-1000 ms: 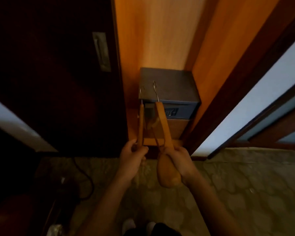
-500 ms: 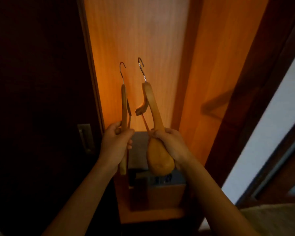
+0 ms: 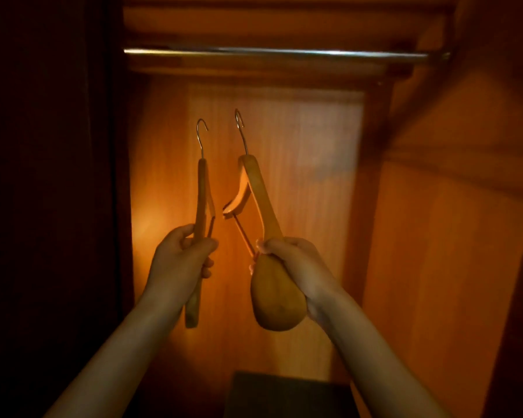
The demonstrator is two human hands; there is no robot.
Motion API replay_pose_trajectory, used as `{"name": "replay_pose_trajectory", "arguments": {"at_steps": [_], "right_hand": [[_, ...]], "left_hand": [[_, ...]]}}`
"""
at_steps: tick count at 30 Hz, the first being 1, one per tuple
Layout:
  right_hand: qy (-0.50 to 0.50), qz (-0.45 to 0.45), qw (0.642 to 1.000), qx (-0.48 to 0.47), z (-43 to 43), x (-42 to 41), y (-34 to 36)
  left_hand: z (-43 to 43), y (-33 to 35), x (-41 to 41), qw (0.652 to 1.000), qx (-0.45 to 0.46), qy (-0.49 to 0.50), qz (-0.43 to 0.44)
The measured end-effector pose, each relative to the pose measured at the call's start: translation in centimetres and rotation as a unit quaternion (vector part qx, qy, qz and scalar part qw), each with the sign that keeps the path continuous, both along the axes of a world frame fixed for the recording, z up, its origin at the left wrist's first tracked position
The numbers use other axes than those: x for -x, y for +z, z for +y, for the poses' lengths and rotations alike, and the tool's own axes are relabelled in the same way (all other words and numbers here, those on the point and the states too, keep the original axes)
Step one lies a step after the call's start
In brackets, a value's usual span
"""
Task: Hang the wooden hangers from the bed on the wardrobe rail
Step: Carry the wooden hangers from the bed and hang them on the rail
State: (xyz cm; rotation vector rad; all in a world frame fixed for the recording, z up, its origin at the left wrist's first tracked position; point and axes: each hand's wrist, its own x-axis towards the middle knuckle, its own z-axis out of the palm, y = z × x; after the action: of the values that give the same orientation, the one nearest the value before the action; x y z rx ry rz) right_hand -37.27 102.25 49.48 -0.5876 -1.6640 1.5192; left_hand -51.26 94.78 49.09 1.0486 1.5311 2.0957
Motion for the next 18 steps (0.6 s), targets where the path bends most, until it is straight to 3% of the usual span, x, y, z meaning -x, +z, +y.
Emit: {"name": "replay_pose_trajectory", "arguments": {"at_steps": [8, 18], "right_hand": [[0.080, 0.062, 0.991, -0.086, 4.4, 3.4, 6.7], [0.102, 0.095, 0.985, -0.101, 7.7, 6.4, 11.2]], "left_hand": [[3.5, 8.5, 3.0, 0.995, -0.053, 0.051, 0.066], [8.4, 15.1, 6.7, 0.992, -0.056, 0.071, 0.090]]}}
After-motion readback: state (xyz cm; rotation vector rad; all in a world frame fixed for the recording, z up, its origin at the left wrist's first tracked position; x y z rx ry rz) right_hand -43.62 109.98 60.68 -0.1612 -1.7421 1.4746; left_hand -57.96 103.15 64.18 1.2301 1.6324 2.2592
